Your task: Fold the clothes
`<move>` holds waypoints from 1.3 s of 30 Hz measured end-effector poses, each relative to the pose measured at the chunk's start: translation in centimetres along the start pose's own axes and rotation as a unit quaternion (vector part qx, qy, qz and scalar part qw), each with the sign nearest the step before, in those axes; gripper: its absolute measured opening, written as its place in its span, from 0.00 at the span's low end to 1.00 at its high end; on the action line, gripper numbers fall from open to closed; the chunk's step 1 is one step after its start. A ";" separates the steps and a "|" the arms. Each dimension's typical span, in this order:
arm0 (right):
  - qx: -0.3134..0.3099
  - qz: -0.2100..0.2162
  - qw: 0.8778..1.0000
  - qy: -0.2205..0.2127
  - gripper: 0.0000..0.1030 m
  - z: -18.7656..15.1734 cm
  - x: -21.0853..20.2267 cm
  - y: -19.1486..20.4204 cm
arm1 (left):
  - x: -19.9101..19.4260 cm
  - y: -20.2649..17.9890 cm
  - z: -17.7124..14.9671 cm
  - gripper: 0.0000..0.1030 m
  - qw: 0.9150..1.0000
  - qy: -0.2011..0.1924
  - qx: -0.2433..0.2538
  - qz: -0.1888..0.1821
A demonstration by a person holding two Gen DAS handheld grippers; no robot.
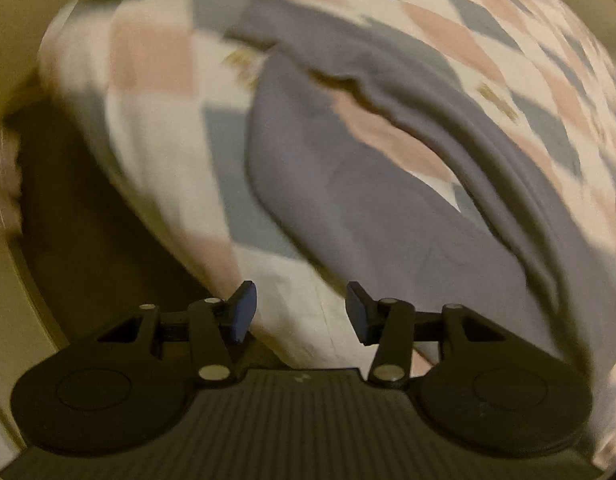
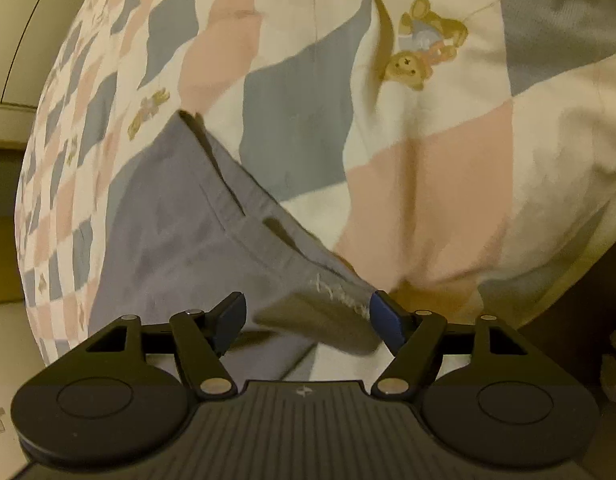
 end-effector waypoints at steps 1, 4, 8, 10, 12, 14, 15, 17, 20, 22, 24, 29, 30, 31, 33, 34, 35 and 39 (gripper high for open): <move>0.006 0.001 1.000 0.000 0.77 -0.2 -0.4 -0.4 | 0.5 0.5 0.0 0.45 1.000 -0.001 -0.026 -0.008; 0.029 0.005 1.000 -0.006 0.78 -0.9 -1.1 -1.4 | 2.0 1.8 0.6 0.46 0.995 -0.009 -0.092 -0.028; 0.055 0.015 0.998 -0.018 0.78 -2.0 -2.0 -2.3 | 5.2 2.9 2.2 0.48 0.987 -0.011 -0.152 -0.043; 0.056 0.025 0.998 -0.024 0.78 -2.7 -2.5 -2.4 | 7.0 3.3 2.7 0.47 0.985 -0.005 -0.170 -0.039; 0.057 0.036 0.997 -0.029 0.78 -3.3 -2.8 -2.5 | 8.6 3.5 3.1 0.47 0.984 0.002 -0.176 -0.031; 0.061 0.043 0.997 -0.034 0.77 -3.8 -2.7 -2.7 | 9.5 3.5 3.6 0.45 0.985 0.004 -0.168 -0.021; 0.064 0.043 0.996 -0.035 0.77 -4.0 -2.3 -2.9 | 9.6 3.5 4.0 0.42 0.987 0.003 -0.160 -0.018; 0.071 0.044 0.996 -0.037 0.74 -4.5 -1.5 -3.1 | 9.6 3.2 4.9 0.06 0.990 -0.001 -0.141 -0.018; 0.077 0.056 0.994 -0.050 0.67 -4.8 -0.5 -2.9 | 6.3 1.5 7.3 0.00 0.992 -0.059 -0.082 -0.074; 0.071 0.061 0.994 -0.064 0.65 -4.8 -0.2 -2.5 | 4.8 1.1 8.0 0.00 0.993 -0.075 -0.041 -0.077; 0.068 0.061 0.993 -0.072 0.65 -4.7 0.4 -2.3 | 3.7 1.0 8.4 0.02 0.995 -0.079 -0.002 -0.065; 0.079 0.062 0.989 -0.112 0.65 -3.3 1.9 -2.4 | 6.4 1.7 7.2 0.09 0.999 -0.022 0.013 -0.033; 0.084 0.064 0.987 -0.121 0.65 -2.9 2.1 -2.5 | 7.4 1.9 6.8 0.09 1.000 -0.013 0.000 -0.027; 0.086 0.063 0.986 -0.128 0.55 -2.4 2.4 -2.4 | 8.3 2.1 6.3 0.09 1.000 -0.003 -0.013 -0.021; 0.074 0.064 0.986 -0.133 0.33 -1.6 2.6 -1.7 | 9.4 2.1 5.9 0.05 1.000 0.005 -0.025 -0.009; 0.069 0.069 0.987 -0.128 0.15 -1.3 2.3 -0.9 | 9.4 1.9 6.1 0.01 1.000 0.005 -0.022 -0.006; 0.064 0.074 0.987 -0.124 0.12 -0.9 2.0 -0.1 | 9.0 1.7 6.5 0.01 1.000 0.000 -0.013 -0.006; 0.061 0.116 0.985 -0.112 0.10 0.8 -1.0 3.5 | 4.4 1.4 9.4 0.01 0.997 -0.062 0.027 -0.035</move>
Point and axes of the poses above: each gripper's, at about its wrist camera, not at the fingertips, and x roughly the way its jaws point, y to its left, z to its top, the point moved 7 cm from there along x, roughly the way its jaws point, and after that the axes turned 13 degrees about x, right-handed, at the moved point
